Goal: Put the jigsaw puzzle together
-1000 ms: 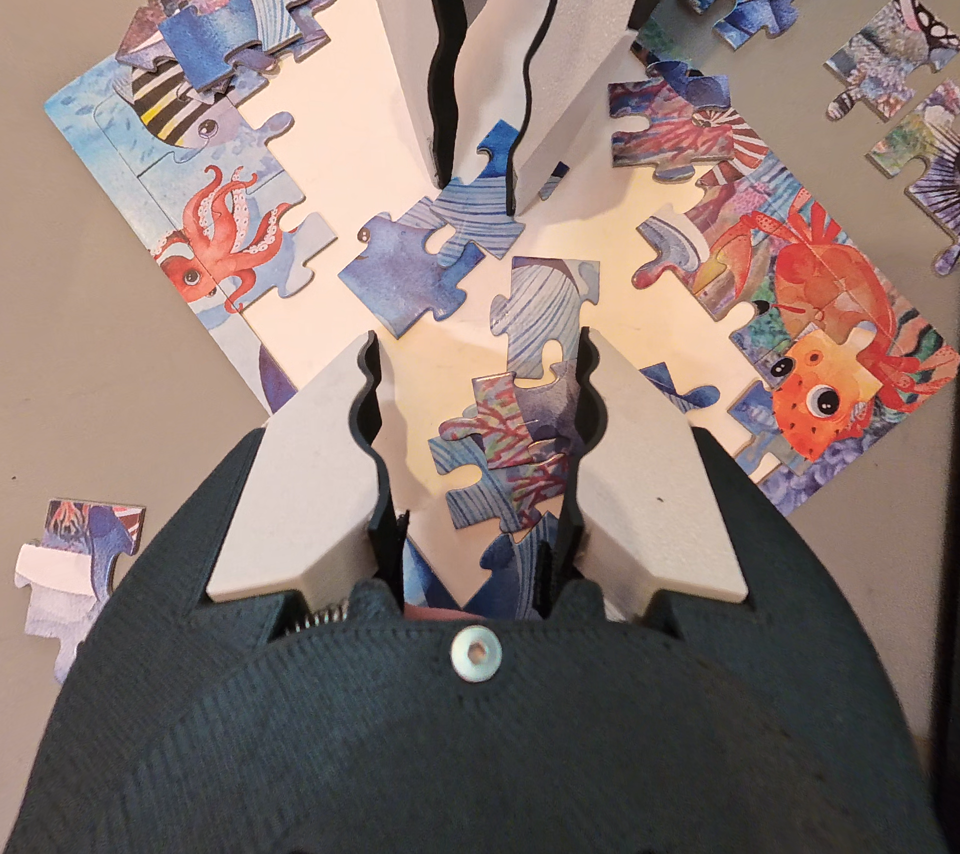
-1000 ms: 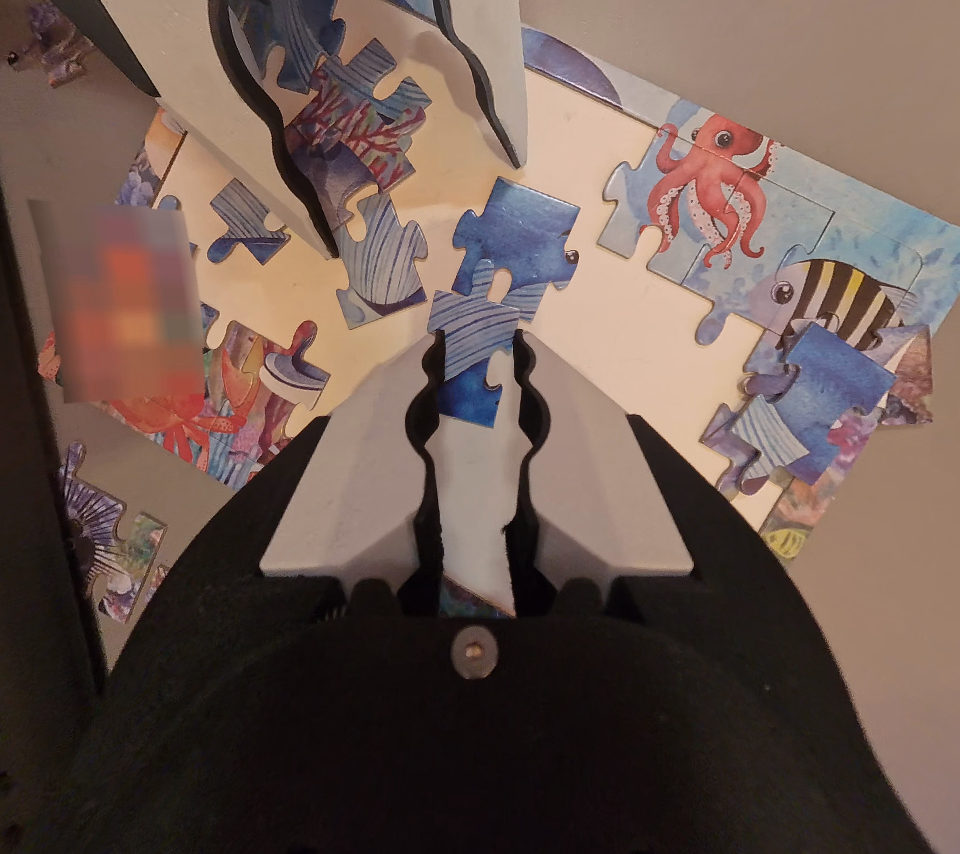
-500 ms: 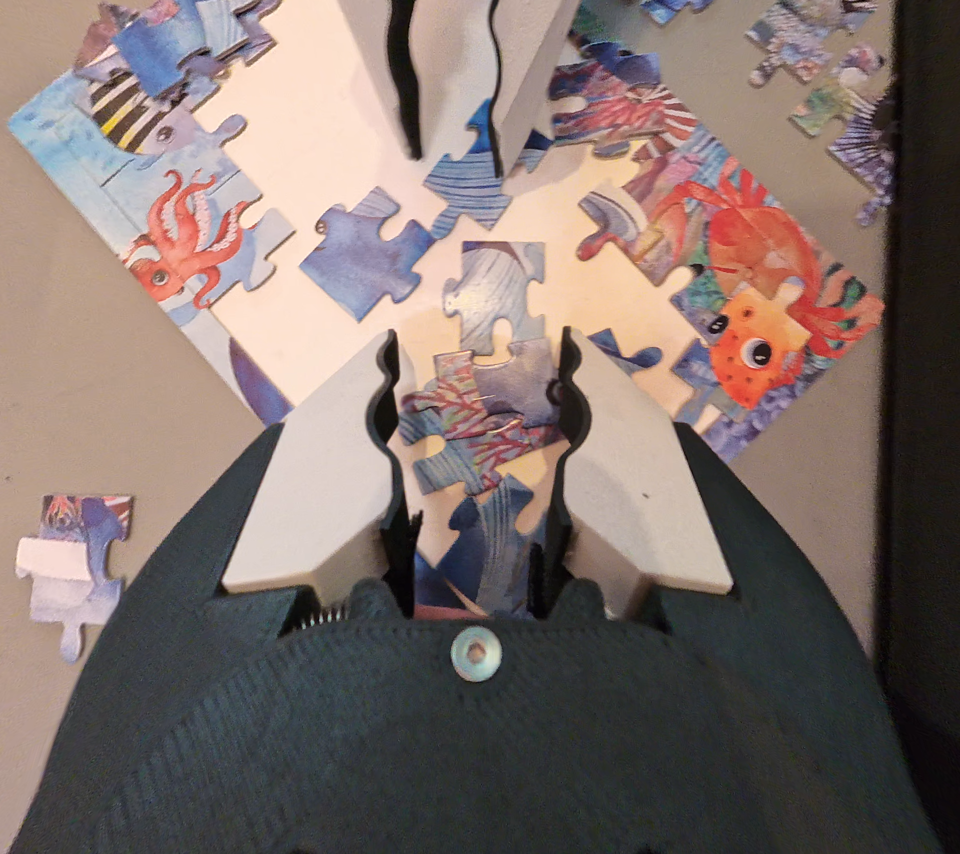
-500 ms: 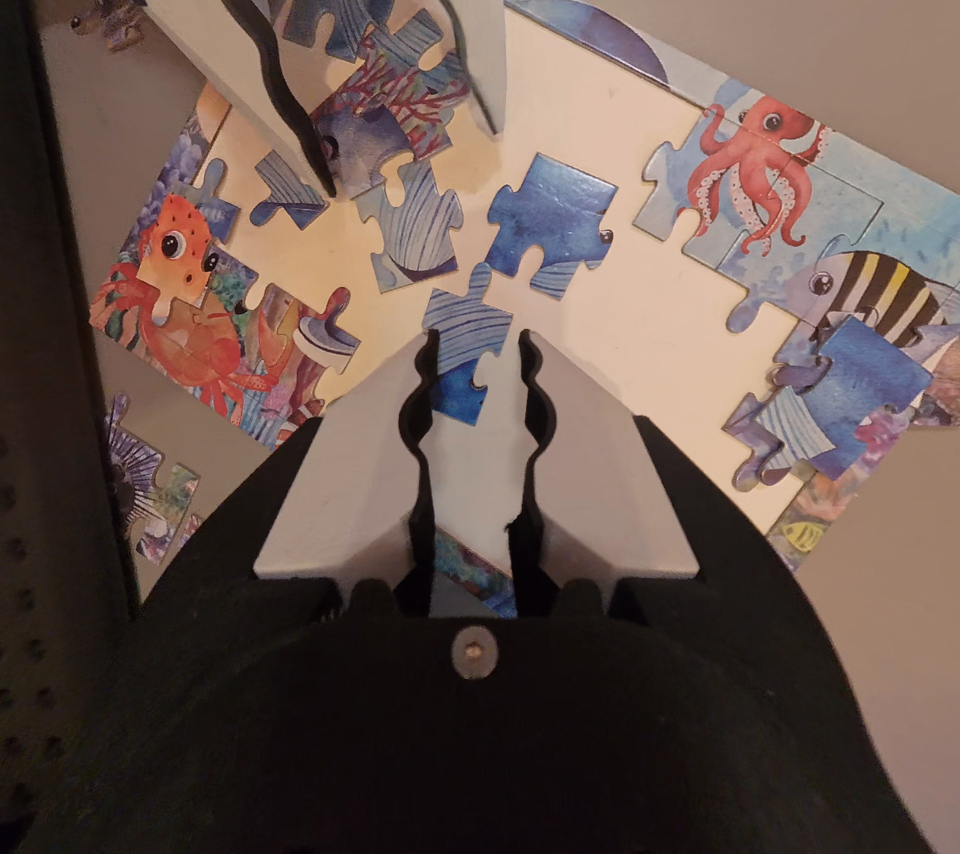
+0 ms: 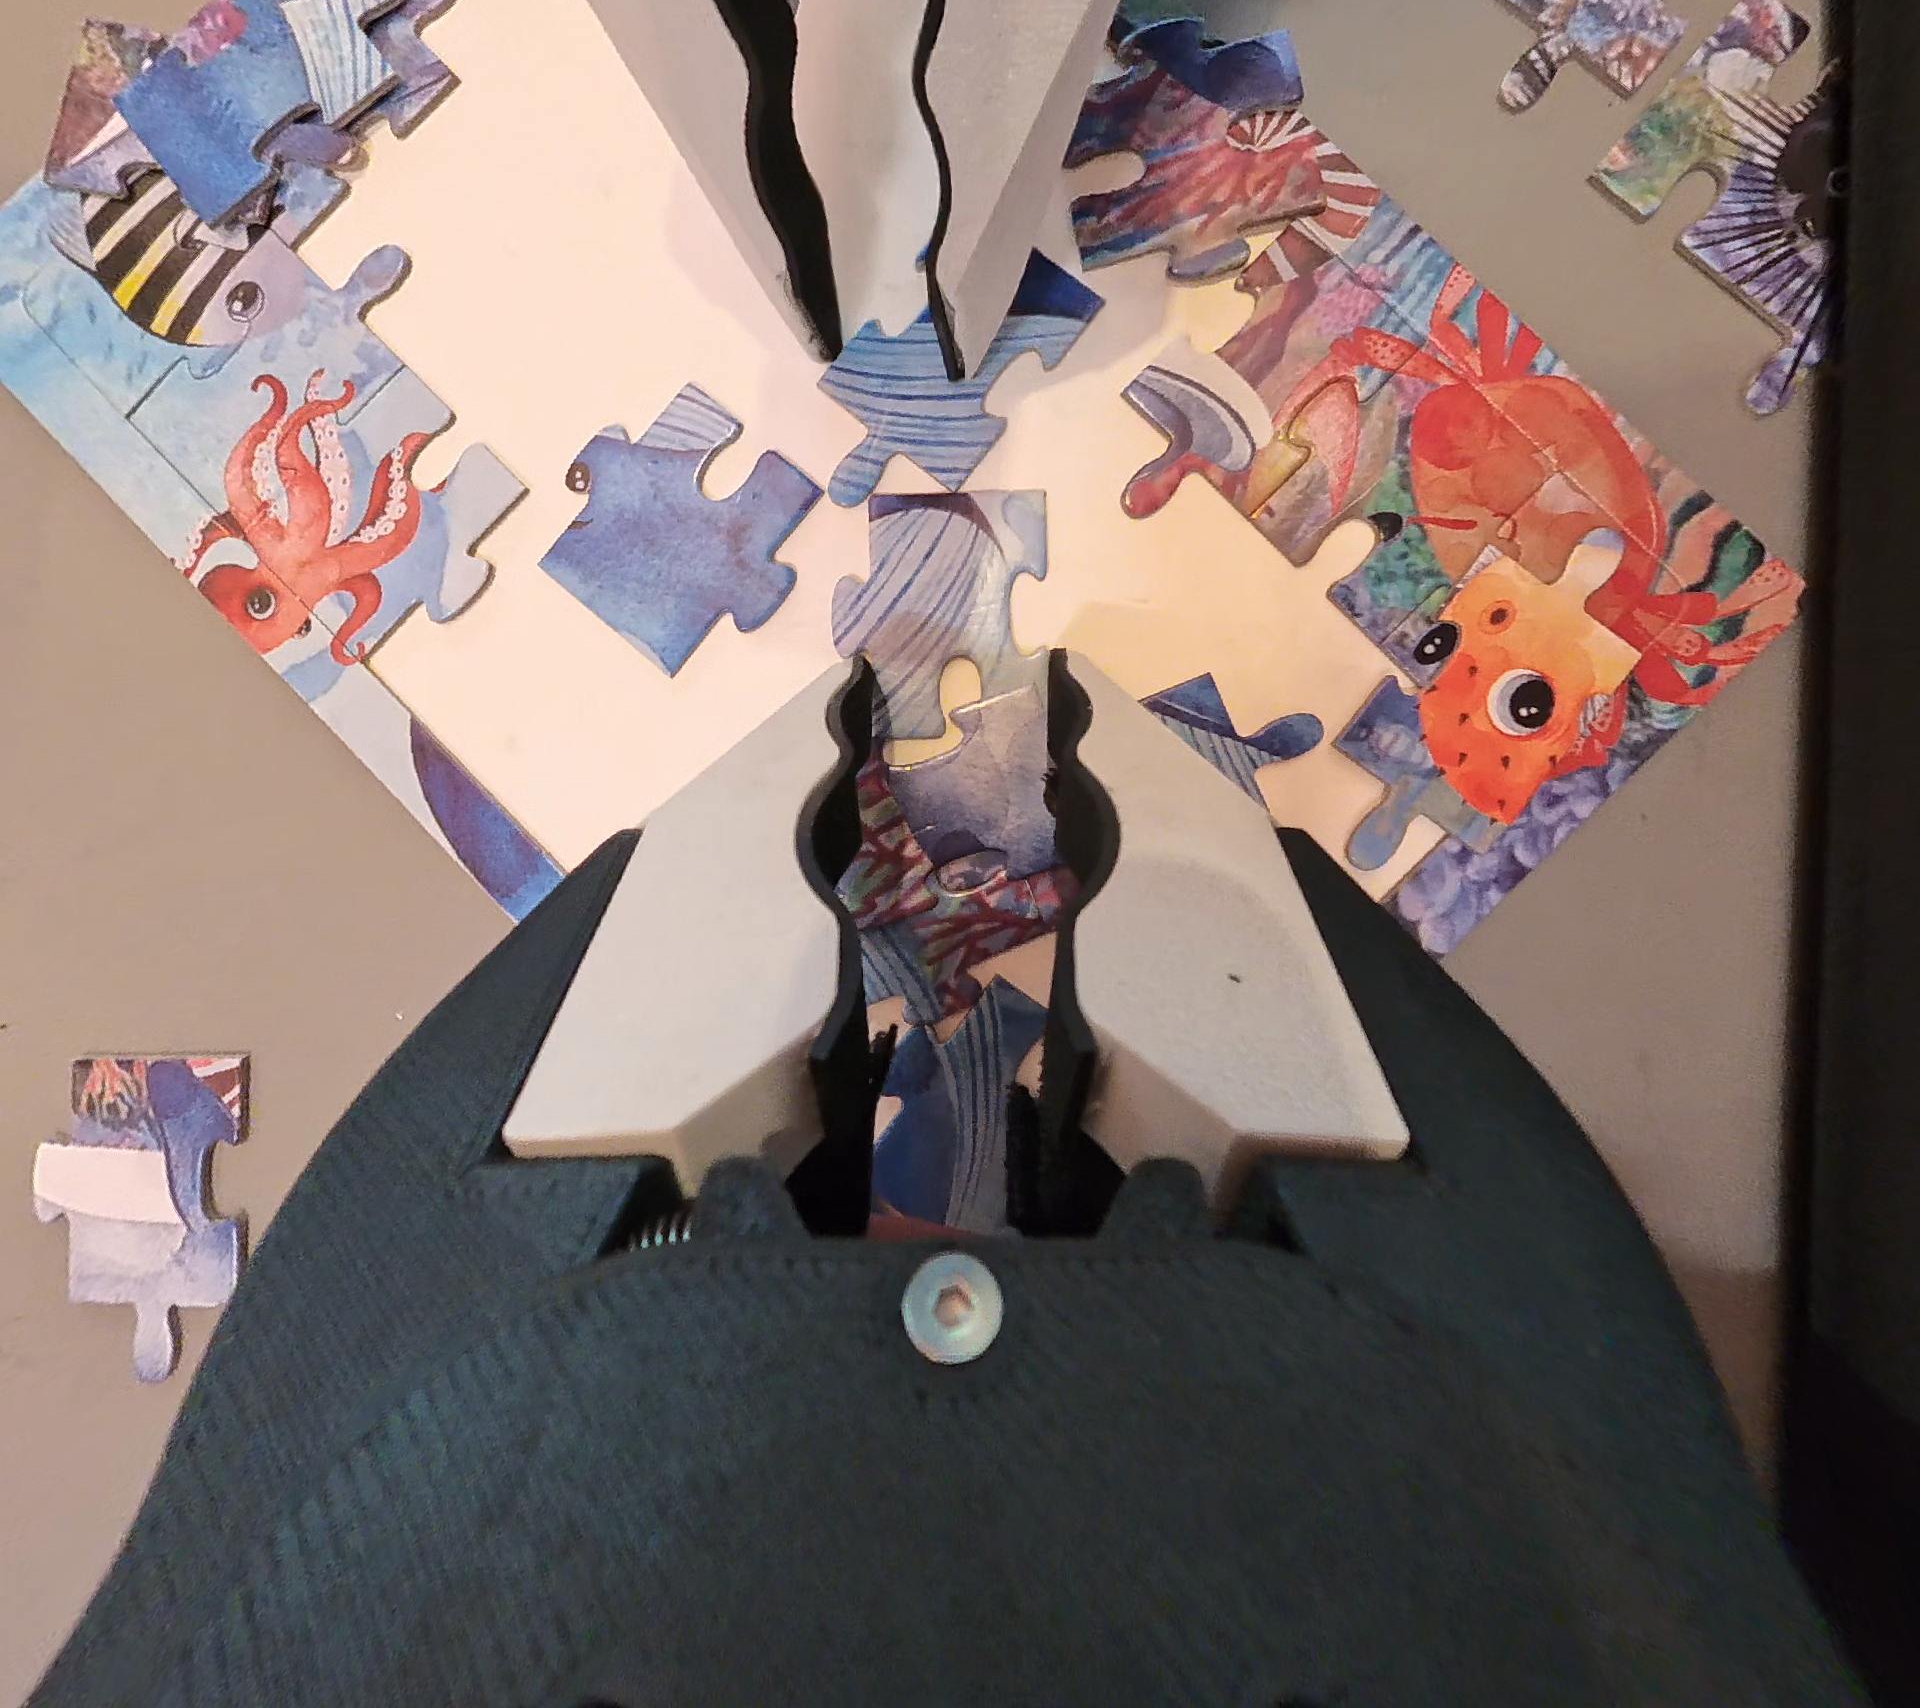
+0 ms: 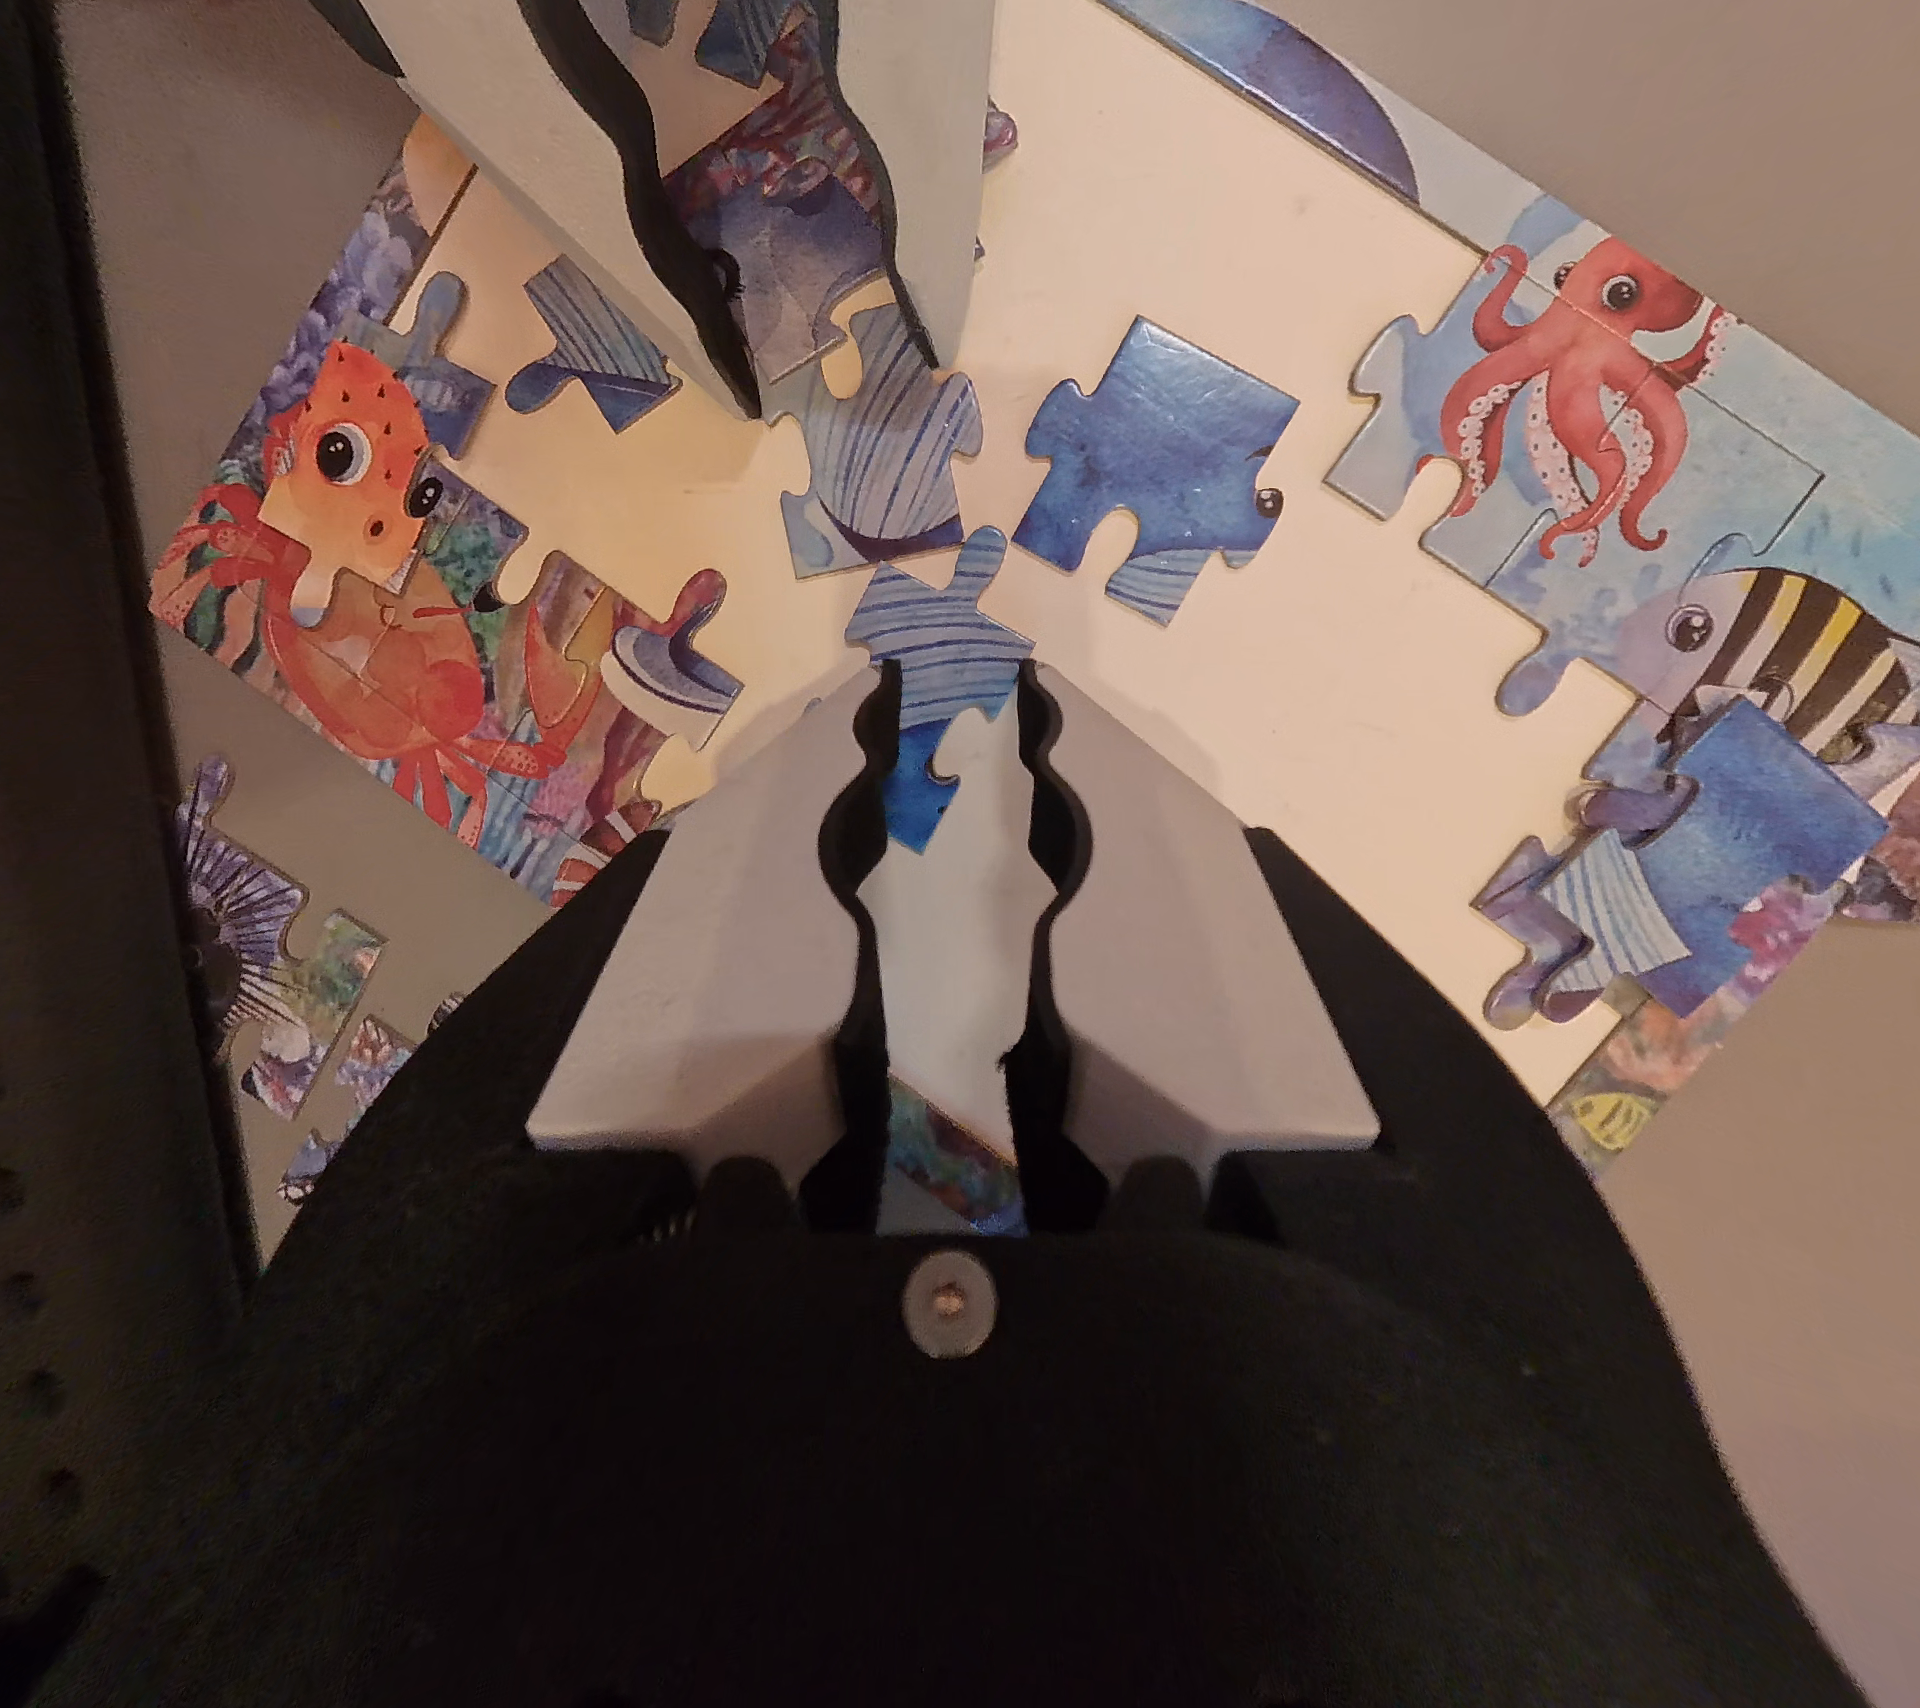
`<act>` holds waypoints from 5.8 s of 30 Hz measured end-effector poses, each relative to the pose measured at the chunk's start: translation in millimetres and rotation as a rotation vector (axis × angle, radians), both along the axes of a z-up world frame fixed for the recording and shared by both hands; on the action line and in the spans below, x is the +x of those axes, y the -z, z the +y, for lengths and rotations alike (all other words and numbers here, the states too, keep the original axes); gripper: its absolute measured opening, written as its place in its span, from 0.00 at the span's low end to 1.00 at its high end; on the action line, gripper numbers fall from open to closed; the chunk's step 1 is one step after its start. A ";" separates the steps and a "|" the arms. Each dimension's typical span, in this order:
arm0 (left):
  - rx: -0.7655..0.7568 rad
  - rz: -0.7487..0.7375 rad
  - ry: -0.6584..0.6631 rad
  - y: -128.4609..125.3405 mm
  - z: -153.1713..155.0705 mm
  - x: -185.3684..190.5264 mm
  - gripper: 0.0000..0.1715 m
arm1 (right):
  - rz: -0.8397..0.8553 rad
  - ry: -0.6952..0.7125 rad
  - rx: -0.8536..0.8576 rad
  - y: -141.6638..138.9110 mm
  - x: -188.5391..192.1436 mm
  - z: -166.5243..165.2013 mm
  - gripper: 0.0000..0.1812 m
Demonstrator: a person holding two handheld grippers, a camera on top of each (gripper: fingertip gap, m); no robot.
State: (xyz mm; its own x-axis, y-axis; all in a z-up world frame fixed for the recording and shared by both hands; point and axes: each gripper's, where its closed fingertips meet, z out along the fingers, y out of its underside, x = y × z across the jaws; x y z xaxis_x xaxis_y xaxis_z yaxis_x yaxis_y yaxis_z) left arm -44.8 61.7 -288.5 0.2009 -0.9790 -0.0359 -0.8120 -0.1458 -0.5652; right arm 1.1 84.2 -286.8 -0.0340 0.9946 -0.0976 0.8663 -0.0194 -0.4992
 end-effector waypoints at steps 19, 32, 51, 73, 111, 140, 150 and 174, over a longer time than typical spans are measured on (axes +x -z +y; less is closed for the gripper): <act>0.196 -0.113 -0.100 -35.2 32.7 2.5 0.18 | 0.242 0.177 -0.196 -33.0 -14.9 17.0 0.17; 0.249 -0.198 -0.141 -39.1 47.4 23.3 0.11 | 0.378 0.274 -0.291 -51.8 -12.1 35.5 0.00; 0.042 -0.397 -0.224 -58.6 45.5 22.4 0.00 | 0.410 0.215 -0.279 -59.4 -19.8 25.9 0.11; -0.112 -0.437 -0.229 -54.1 35.0 19.7 0.02 | 0.296 0.172 -0.375 -41.2 -15.3 6.6 0.00; -0.346 -0.312 -0.340 -18.2 30.0 -2.9 0.02 | 0.004 0.087 -0.099 -1.7 4.8 3.7 0.14; -0.115 0.031 -0.188 -0.1 4.0 -42.5 0.45 | 0.010 0.083 -0.109 1.0 3.2 4.8 0.00; -0.045 0.044 -0.140 -0.6 9.7 -35.5 0.26 | 0.012 0.081 -0.113 0.8 3.4 4.6 0.00; 0.039 0.046 -0.206 -2.5 32.1 -47.9 0.12 | 0.123 0.515 0.129 -10.6 40.8 113.4 0.24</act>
